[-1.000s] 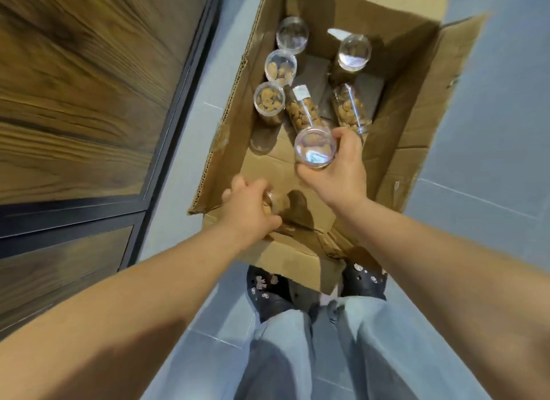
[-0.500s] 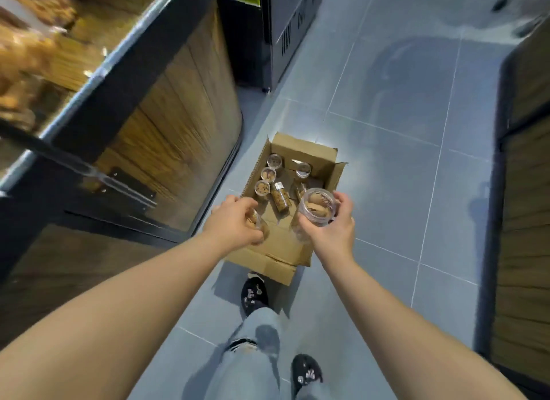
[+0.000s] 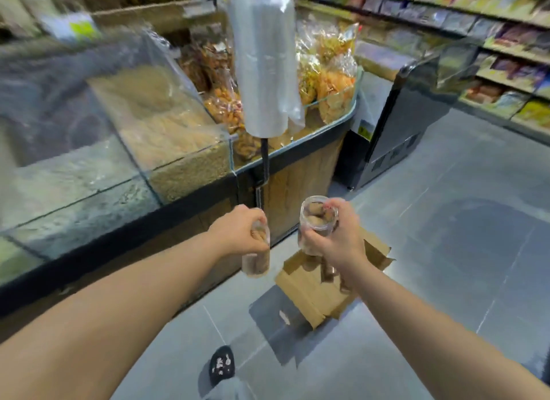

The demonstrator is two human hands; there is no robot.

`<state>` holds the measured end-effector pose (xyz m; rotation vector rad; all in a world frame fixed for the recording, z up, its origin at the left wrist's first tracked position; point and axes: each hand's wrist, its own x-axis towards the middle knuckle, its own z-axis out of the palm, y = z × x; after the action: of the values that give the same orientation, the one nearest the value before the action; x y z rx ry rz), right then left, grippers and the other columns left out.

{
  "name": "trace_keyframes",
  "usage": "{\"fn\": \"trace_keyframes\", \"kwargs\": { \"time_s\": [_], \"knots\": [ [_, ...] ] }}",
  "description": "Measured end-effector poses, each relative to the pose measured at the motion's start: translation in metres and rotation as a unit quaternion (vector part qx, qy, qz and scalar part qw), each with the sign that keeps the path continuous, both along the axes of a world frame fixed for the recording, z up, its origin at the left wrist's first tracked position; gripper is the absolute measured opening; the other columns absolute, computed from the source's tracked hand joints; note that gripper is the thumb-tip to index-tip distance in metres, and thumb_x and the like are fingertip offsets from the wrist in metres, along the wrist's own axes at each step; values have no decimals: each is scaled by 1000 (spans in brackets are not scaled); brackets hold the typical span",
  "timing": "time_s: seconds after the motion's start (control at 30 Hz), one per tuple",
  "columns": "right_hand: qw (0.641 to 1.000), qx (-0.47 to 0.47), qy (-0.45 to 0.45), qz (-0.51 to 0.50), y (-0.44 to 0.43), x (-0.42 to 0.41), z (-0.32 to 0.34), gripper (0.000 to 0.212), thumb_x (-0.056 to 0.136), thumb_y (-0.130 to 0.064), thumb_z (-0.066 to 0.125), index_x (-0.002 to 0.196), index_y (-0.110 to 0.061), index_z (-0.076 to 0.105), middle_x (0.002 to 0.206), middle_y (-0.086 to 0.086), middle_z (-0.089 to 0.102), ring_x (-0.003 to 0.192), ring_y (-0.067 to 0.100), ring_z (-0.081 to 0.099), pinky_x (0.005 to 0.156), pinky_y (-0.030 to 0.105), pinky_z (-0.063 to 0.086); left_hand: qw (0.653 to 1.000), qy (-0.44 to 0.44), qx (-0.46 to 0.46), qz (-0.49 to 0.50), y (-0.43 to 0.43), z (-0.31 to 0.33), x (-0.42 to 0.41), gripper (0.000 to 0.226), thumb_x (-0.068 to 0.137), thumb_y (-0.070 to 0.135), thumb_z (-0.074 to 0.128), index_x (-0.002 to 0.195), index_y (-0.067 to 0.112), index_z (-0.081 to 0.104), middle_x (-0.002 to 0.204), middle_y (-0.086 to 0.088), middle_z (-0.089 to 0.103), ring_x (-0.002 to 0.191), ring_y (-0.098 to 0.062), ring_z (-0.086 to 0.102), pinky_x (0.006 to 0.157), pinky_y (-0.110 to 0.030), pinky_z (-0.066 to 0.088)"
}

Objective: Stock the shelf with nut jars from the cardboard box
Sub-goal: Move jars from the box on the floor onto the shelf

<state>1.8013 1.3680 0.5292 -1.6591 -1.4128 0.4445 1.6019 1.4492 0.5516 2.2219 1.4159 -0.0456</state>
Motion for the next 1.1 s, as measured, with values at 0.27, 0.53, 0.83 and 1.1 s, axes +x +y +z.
{"fn": "trace_keyframes", "kwargs": {
  "time_s": [0.27, 0.53, 0.83, 1.1],
  "knots": [
    [985, 112, -29, 129, 75, -118, 101, 49, 67, -35, 82, 101, -38, 46, 91, -29, 50, 86, -5, 51, 76, 8, 40, 995, -44, 51, 80, 32, 79, -129, 51, 71, 54, 71, 116, 32, 63, 114, 6, 63, 100, -12, 61, 87, -32, 51],
    [975, 146, -33, 162, 188, -231, 162, 55, 68, -41, 80, 111, -31, 48, 99, -19, 53, 93, 3, 52, 78, 19, 42, 977, -82, 162, 113, 117, 162, -249, 44, 76, 44, 70, 117, 30, 65, 104, 11, 48, 108, -12, 51, 89, -28, 41],
    [977, 167, -4, 133, 324, -302, 218, 52, 69, -40, 78, 108, -32, 45, 100, -12, 56, 96, 12, 55, 81, 30, 46, 936, -170, 242, 189, 241, 214, -316, 40, 77, 47, 69, 112, 29, 69, 126, 6, 59, 114, -12, 53, 88, -27, 41],
    [970, 167, -41, 173, 487, -317, 240, 53, 68, -44, 78, 109, -28, 48, 100, -10, 57, 95, 10, 55, 76, 25, 43, 910, -192, 276, 243, 361, 236, -311, 44, 75, 48, 72, 113, 27, 68, 110, 9, 55, 100, -6, 49, 82, -24, 37]
  ]
}}
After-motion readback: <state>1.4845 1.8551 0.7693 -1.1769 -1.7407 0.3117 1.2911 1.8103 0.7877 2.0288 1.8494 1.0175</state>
